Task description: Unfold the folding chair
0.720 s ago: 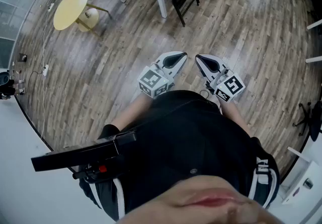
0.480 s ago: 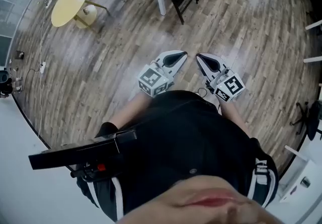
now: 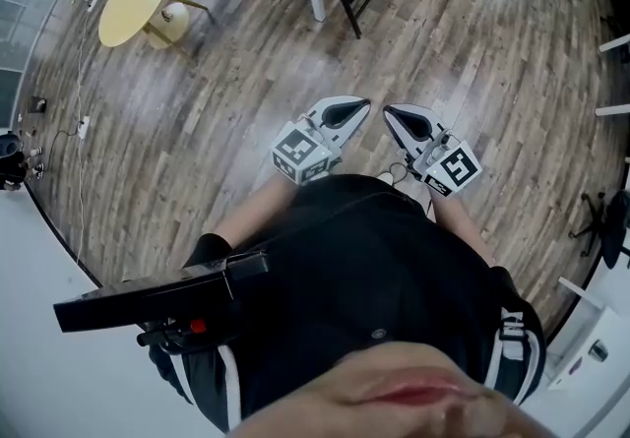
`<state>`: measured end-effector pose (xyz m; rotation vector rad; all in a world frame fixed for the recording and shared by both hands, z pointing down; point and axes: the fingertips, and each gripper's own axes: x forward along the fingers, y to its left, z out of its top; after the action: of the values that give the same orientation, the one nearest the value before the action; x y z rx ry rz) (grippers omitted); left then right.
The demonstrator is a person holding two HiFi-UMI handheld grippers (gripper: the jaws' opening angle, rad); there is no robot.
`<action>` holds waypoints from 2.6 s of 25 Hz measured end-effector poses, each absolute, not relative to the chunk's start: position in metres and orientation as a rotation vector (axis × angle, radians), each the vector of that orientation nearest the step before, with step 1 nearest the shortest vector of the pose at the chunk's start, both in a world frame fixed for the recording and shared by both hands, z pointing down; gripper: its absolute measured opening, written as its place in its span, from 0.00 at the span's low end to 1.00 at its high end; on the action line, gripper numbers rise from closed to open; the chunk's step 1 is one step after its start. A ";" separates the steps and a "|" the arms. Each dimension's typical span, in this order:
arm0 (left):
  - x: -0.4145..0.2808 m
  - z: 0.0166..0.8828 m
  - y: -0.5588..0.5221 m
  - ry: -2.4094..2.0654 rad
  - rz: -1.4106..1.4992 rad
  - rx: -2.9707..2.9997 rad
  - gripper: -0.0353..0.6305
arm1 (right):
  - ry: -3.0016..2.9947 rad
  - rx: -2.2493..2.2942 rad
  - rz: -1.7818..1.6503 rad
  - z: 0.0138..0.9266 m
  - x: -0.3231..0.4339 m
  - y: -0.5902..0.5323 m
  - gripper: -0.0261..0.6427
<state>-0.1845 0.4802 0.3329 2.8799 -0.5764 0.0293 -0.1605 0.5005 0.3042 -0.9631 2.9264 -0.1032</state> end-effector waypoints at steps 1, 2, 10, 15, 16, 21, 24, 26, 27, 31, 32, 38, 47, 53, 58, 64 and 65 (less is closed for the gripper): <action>-0.185 0.337 0.481 -0.573 0.042 2.871 0.06 | 2.932 -0.968 -0.097 0.308 -0.162 0.500 0.05; -0.185 0.340 0.482 -0.572 0.056 2.866 0.06 | 2.932 -0.980 -0.107 0.312 -0.163 0.498 0.05; -0.191 0.339 0.476 -0.637 0.030 2.850 0.06 | 2.855 -0.995 -0.220 0.317 -0.159 0.491 0.05; -0.191 0.332 0.472 -0.639 -0.006 2.834 0.06 | 2.851 -1.045 -0.167 0.312 -0.153 0.487 0.05; -0.190 0.331 0.472 -0.641 -0.008 2.836 0.06 | 2.849 -1.053 -0.159 0.311 -0.151 0.486 0.05; -0.185 0.329 0.472 -0.665 -0.013 2.841 0.06 | 2.865 -1.059 -0.131 0.308 -0.145 0.487 0.05; -0.182 0.328 0.466 -0.667 -0.016 2.827 0.06 | 2.875 -1.050 -0.127 0.307 -0.144 0.484 0.05; -0.169 0.333 0.471 -0.678 -0.009 2.822 0.06 | 2.881 -1.040 -0.119 0.312 -0.132 0.489 0.05; -0.160 0.336 0.475 -0.686 -0.007 2.823 0.06 | 2.884 -1.033 -0.113 0.315 -0.123 0.495 0.05; -0.140 0.333 0.476 -0.715 -0.014 2.824 0.06 | 2.904 -1.008 -0.112 0.316 -0.106 0.496 0.05; -0.138 0.330 0.472 -0.721 -0.015 2.824 0.06 | 2.914 -0.998 -0.113 0.315 -0.105 0.493 0.05; -0.119 0.324 0.467 -0.784 -0.026 2.812 0.06 | 2.964 -0.923 -0.125 0.314 -0.093 0.485 0.05; -0.111 0.339 0.464 -0.836 0.031 2.807 0.06 | 3.026 -0.860 -0.087 0.331 -0.088 0.475 0.05; -0.122 0.343 0.423 -0.846 -0.005 2.794 0.06 | 3.047 -0.877 -0.087 0.337 -0.098 0.439 0.05; -0.135 0.338 0.360 -0.851 -0.052 2.811 0.06 | 3.070 -0.889 -0.064 0.333 -0.111 0.387 0.05; -0.160 0.329 0.290 -0.828 -0.068 2.829 0.06 | 3.056 -0.930 -0.053 0.325 -0.134 0.314 0.05; -0.165 0.328 0.278 -0.829 -0.072 2.828 0.06 | 3.053 -0.933 -0.058 0.325 -0.138 0.303 0.05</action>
<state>-0.1649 0.2782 0.3281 2.8279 -0.8294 -0.0725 -0.1379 0.3027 0.3247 -0.9330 3.0533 -0.0581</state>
